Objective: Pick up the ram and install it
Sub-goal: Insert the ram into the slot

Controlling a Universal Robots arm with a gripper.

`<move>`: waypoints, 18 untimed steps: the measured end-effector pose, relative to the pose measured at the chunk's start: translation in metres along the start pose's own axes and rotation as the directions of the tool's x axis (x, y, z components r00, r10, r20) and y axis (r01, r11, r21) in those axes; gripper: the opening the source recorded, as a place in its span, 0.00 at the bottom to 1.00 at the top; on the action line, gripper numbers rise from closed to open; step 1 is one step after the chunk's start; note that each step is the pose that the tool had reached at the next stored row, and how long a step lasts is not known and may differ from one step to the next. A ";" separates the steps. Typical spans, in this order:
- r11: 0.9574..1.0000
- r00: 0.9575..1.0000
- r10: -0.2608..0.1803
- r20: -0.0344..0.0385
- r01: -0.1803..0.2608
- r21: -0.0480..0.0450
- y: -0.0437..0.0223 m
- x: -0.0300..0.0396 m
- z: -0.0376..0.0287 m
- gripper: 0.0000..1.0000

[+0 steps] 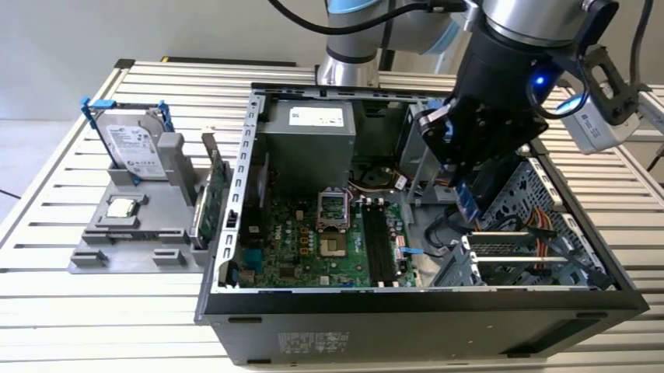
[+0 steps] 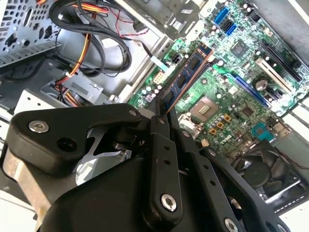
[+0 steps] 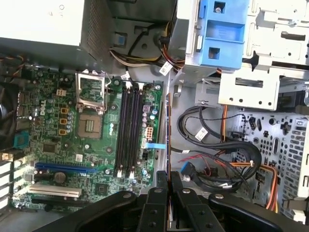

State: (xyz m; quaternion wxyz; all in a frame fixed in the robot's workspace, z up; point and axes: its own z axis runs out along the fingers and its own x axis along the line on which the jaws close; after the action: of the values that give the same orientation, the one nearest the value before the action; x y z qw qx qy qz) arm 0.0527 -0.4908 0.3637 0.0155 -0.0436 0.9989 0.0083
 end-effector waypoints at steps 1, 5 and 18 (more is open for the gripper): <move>1.000 1.000 0.000 0.000 0.000 0.000 0.0000 0.0000 0.0008 0.00; 1.000 1.000 0.001 0.000 -0.001 0.000 0.0004 0.0002 0.0046 0.00; 1.000 1.000 0.001 0.002 -0.001 -0.023 0.0004 0.0004 0.0123 0.00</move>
State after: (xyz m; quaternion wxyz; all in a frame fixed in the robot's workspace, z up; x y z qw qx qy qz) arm 0.0527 -0.4902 0.3514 0.0158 -0.0430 0.9987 0.0200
